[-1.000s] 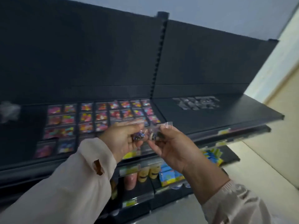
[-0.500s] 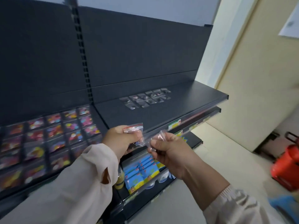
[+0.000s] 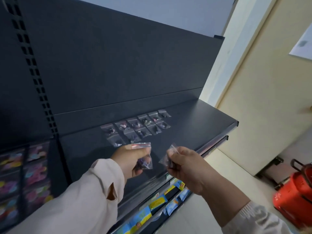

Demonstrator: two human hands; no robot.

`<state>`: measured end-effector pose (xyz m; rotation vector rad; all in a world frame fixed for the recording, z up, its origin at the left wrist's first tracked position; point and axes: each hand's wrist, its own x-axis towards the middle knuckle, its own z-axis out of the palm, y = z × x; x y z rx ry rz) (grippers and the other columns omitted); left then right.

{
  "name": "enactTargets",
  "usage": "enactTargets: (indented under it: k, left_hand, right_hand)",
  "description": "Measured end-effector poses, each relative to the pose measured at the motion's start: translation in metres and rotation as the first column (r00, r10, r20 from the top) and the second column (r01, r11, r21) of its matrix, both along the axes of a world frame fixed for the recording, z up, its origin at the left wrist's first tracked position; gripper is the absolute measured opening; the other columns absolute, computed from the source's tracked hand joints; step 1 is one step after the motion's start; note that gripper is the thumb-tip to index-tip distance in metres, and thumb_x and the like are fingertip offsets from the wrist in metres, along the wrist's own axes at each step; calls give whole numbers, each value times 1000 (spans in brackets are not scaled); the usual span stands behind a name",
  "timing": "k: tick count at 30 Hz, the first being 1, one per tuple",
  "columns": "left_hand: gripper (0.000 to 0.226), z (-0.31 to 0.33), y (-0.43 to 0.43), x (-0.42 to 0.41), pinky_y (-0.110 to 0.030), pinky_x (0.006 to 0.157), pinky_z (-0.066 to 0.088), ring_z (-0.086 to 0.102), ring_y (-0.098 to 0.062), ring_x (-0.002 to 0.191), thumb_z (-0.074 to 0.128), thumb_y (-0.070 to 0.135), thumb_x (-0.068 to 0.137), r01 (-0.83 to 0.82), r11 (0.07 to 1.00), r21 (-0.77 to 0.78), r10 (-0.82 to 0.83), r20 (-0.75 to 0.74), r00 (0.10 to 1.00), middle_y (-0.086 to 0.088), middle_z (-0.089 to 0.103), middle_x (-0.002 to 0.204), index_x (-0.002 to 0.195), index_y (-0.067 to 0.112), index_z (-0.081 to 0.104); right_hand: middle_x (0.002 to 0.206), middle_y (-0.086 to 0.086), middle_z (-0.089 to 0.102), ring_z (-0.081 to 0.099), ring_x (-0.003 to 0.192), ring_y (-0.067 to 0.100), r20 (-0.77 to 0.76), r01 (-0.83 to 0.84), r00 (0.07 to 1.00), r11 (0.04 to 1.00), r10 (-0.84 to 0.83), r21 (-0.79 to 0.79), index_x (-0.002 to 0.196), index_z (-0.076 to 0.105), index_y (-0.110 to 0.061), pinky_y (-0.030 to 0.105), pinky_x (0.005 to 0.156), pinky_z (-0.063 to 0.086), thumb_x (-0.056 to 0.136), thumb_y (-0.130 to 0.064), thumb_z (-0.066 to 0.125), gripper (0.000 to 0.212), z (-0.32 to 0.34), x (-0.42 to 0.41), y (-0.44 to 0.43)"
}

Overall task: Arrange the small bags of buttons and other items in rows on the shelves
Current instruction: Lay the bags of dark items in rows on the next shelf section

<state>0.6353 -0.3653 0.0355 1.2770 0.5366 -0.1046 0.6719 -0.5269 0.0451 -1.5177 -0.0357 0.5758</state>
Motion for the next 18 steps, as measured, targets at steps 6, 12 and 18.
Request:
enactTargets:
  k: [6, 12, 18]
  left_hand:
    - [11, -6, 3, 40, -23, 61, 42, 57, -17, 61, 65, 17, 87, -9, 992, 128, 9, -6, 1000, 3, 64, 51, 76, 18, 63]
    - [4, -13, -16, 88, -24, 55, 46, 53, -16, 62, 62, 13, 88, -123, 986, 110, 131, -71, 989, -5, 62, 69, 84, 15, 62]
    - [22, -18, -49, 149, -34, 66, 51, 54, -20, 68, 56, -9, 85, -191, 967, 168, 214, -131, 968, -9, 57, 72, 75, 11, 57]
  right_hand:
    - [58, 1, 56, 49, 52, 11, 18, -40, 999, 997, 41, -60, 76, 53, -10, 19, 50, 44, 91, -7, 56, 15, -7, 62, -1]
    - [63, 0, 45, 40, 53, 8, -2, -116, 993, 985, 117, -130, 82, 56, -15, 19, 52, 36, 94, -11, 51, 14, -30, 144, -20]
    - [58, 2, 49, 41, 47, 9, 95, -136, 981, 952, 168, -274, 92, 59, -4, 19, 44, 35, 88, 0, 54, 8, -46, 244, -41]
